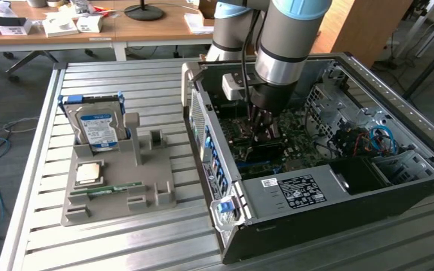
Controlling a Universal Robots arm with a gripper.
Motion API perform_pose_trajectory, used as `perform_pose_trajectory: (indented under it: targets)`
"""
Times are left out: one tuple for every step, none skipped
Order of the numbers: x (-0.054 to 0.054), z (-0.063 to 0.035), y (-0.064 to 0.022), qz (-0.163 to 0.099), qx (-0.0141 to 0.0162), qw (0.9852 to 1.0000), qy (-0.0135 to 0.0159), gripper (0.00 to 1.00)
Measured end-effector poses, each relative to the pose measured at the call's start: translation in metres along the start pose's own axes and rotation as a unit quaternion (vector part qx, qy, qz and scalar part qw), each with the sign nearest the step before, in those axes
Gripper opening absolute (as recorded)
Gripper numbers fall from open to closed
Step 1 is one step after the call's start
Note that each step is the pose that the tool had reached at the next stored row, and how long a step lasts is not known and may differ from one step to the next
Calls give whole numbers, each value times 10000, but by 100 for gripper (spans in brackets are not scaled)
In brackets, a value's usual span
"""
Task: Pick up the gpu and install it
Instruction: 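Press down on the gpu until it lock into place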
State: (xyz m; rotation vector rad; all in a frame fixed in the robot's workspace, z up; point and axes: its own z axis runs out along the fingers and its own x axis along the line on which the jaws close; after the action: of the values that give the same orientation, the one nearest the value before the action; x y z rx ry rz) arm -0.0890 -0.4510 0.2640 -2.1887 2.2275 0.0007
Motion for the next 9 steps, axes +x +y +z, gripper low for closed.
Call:
perform_pose_trajectory:
  targets:
    - [0, 0, 0, 0, 0, 10000, 0, 11]
    - [0, 0, 0, 0, 0, 10000, 0, 11]
    - [0, 0, 0, 0, 0, 10000, 0, 11]
    - [0, 0, 0, 0, 0, 10000, -1, 11]
    - [3, 1, 0, 0, 0, 10000, -1, 11]
    - [7, 5, 0, 0, -1, 10000, -1, 11]
    - [11, 7, 1, 0, -1, 10000, 0, 11]
    - [11, 8, 1, 0, -2, 10000, -1, 11]
    - [11, 9, 1, 0, -1, 10000, -1, 11]
